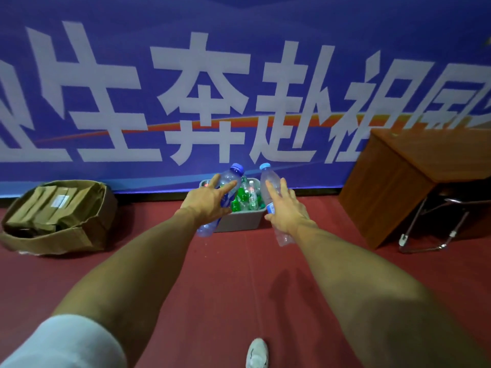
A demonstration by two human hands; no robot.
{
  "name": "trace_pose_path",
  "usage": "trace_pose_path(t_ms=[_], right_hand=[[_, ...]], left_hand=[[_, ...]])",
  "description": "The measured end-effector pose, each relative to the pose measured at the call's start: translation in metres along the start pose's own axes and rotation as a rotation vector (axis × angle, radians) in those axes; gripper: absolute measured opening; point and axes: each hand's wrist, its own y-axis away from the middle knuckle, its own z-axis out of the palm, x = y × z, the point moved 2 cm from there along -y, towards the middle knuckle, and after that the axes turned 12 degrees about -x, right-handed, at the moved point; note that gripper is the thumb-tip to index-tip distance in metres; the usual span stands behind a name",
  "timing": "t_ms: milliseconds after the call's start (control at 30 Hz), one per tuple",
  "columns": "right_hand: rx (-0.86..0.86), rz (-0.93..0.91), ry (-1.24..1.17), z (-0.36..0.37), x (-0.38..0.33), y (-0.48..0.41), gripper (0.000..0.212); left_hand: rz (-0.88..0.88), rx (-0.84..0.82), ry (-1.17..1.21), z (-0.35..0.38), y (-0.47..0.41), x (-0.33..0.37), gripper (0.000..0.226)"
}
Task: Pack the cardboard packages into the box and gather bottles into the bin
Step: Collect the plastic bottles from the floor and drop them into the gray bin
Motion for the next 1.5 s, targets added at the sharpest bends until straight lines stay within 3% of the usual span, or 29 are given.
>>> trace_pose_path(t_ms=[400, 800, 1067, 1233, 1500], right_hand=[[-0.065, -0.092, 0.059, -0.099, 0.051, -0.256, 0.094], [-0.132, -0.079, 0.027, -0.121, 0.073, -0.492, 0.093], [-0.218, -0.032, 0.003, -0.116, 0.105, -0.602, 0.095], [-0.242, -0.054, 0.026, -0.064, 0.138, -0.692, 0.092], [-0.19, -0.045, 0.02, 0.108, 0.215, -0.85, 0.088]], left_hand=[[-0.151, -0.061, 0.147, -0.058, -0.242, -0.038, 0.079], [-0.133, -0.076, 0.195, -0.055, -0.47, -0.101, 0.076], [-0.118, -0.171, 0.256, -0.048, -0.583, -0.115, 0.075], [-0.151, -0.19, 0.272, 0.012, -0.665, -0.11, 0.075], [-0.214, -0.17, 0.272, 0.207, -0.814, -0.132, 0.077]])
